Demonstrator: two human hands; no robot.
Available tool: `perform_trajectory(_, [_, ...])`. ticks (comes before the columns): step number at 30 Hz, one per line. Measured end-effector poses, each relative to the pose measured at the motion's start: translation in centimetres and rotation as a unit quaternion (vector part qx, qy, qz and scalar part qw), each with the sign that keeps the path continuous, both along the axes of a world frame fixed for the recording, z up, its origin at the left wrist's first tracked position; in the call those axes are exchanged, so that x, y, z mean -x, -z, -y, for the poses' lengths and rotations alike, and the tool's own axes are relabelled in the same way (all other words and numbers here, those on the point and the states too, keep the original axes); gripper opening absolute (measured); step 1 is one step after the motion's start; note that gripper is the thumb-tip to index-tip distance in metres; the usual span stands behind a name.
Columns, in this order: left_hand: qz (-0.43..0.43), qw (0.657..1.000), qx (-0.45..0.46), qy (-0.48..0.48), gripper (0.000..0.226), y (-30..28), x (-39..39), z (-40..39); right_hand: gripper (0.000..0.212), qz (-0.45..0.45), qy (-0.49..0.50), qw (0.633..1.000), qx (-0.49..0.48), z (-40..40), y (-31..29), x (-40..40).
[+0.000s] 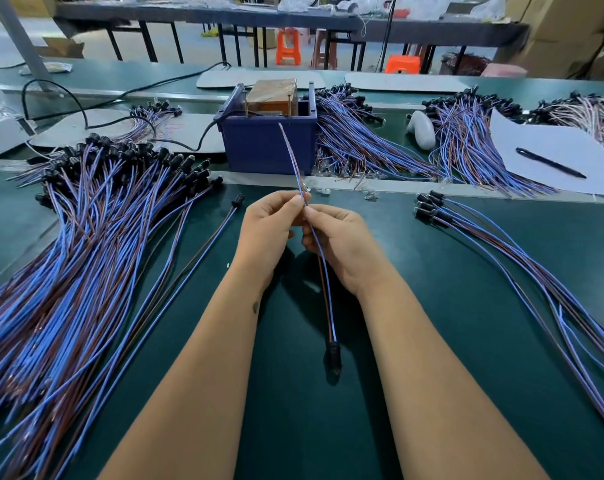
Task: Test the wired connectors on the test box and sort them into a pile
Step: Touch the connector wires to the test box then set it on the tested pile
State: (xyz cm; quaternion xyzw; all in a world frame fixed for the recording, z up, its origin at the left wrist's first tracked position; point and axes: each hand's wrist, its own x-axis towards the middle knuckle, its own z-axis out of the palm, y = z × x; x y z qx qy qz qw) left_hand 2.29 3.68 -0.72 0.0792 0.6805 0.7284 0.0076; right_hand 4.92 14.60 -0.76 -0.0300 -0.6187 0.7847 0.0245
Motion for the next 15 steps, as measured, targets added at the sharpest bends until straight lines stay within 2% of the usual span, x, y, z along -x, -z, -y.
perform_trajectory(6, [-0.007,0.998,0.049,-0.029,0.015,0.18,0.25,0.28,0.012,-0.025,0.09,0.99,-0.103,0.57,0.48,0.01])
perform_trajectory(11, [-0.009,0.996,0.066,-0.055,0.016,0.26,0.27,0.43,0.018,-0.038,0.114,0.987,-0.106,0.87,0.3,-0.1])
perform_trajectory(15, [0.006,0.994,0.055,-0.098,0.015,0.34,0.61,0.68,0.014,-0.015,0.151,0.985,-0.078,0.62,0.11,-0.16])
